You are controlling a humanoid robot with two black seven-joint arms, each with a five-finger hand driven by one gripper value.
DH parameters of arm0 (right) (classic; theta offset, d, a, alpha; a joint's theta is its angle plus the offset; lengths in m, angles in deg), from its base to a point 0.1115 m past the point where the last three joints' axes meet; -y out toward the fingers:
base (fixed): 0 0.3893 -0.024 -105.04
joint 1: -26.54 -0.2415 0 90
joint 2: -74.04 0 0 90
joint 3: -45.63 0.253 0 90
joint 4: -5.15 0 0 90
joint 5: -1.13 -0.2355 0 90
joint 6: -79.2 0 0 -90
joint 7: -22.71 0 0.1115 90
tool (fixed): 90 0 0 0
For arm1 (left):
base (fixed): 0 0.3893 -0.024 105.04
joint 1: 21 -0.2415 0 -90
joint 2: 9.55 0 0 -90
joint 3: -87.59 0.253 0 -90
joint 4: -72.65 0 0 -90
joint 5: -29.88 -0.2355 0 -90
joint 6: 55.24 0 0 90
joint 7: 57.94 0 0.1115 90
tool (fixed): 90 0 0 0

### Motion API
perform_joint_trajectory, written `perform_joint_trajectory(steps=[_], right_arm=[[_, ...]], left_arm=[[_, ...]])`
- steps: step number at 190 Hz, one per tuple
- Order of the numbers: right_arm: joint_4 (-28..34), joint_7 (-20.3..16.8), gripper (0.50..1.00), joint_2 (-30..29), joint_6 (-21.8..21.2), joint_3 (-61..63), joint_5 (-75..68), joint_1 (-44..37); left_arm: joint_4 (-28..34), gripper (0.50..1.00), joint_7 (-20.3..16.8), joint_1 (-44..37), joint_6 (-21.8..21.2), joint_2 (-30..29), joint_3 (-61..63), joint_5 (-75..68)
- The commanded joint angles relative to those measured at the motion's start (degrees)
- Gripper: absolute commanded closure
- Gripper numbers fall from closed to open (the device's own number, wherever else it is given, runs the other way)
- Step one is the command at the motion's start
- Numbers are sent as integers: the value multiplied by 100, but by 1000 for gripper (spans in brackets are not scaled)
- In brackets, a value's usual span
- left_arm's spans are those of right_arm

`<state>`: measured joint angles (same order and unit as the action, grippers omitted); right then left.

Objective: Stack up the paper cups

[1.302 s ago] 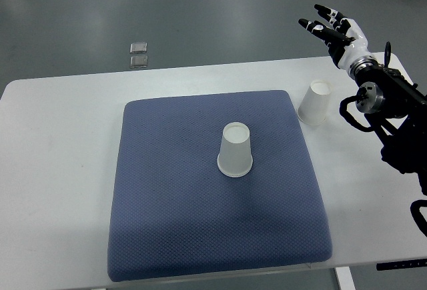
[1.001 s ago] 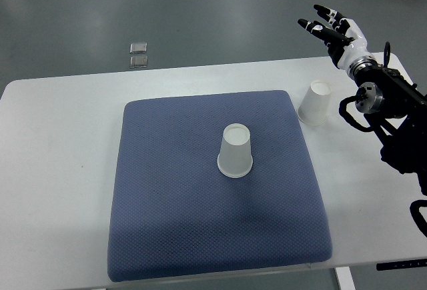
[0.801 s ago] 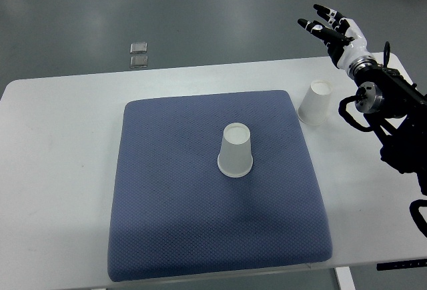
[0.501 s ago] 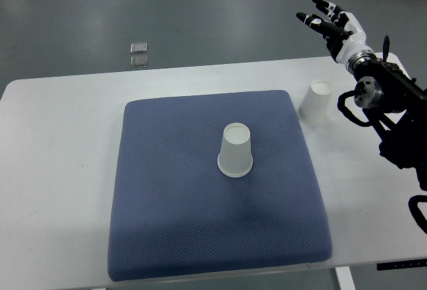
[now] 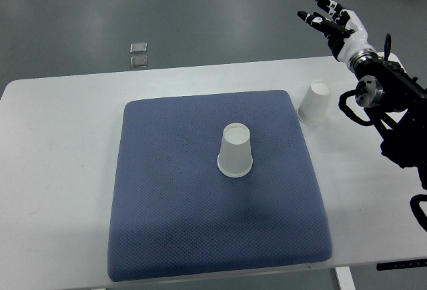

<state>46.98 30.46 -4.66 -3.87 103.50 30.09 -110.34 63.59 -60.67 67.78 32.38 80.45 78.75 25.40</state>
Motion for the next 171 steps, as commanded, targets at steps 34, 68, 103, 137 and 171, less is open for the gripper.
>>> perform_joint_trajectory(steps=[34,68,103,137,171], right_arm=[[18,7,576,65,-183,-4,83,-14],[79,7,576,426,-552,-119,602,-6],[79,51,576,777,-1124,-321,2246,3],[88,112,576,979,-1703,-470,3484,-23],[88,139,576,1129,-1844,-980,4583,-94]], left_arm=[[0,500,0,0,1,0,-3,-1],[0,500,0,0,1,0,-3,-1],[0,500,0,0,1,0,5,-1],[0,500,0,0,1,0,-3,-1],[0,500,0,0,1,0,-3,-1]])
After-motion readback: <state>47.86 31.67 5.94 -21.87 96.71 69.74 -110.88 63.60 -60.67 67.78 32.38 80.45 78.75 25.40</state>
